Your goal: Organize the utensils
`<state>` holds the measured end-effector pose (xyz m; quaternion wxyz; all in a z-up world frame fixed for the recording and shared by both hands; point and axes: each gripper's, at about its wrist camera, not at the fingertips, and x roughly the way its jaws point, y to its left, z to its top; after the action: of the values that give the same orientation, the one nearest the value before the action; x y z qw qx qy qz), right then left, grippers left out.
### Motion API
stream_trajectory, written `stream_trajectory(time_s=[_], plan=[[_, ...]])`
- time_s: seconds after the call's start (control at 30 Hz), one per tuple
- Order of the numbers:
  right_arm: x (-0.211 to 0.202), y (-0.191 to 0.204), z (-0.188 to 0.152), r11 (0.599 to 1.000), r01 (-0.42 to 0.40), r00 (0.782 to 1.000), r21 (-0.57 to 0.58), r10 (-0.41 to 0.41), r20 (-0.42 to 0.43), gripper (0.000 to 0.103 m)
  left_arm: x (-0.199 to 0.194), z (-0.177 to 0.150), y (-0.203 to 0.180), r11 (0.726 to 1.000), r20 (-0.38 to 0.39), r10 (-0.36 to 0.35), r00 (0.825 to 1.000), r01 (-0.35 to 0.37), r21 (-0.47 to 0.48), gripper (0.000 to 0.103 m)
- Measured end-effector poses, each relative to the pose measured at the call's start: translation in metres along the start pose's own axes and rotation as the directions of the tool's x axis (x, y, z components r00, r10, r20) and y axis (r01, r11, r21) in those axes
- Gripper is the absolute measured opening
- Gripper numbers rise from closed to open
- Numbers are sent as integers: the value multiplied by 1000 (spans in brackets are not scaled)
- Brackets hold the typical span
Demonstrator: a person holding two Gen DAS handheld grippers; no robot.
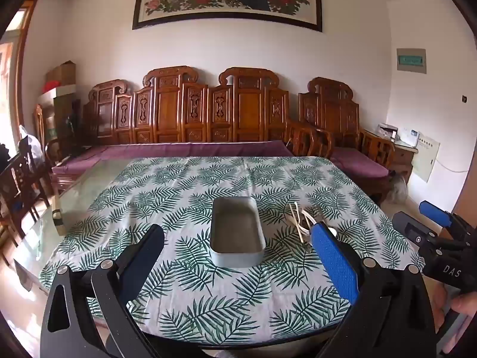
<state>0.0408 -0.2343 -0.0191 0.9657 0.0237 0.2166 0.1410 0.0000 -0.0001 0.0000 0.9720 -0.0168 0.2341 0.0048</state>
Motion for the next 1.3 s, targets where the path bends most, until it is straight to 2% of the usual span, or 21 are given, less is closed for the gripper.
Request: stream_trajectory(time_s=[1.3], plan=[[1, -1, 1, 1000, 1, 1000, 2, -1, -3, 100, -8, 5, -1, 1000, 7, -7, 1000, 7, 10, 96]])
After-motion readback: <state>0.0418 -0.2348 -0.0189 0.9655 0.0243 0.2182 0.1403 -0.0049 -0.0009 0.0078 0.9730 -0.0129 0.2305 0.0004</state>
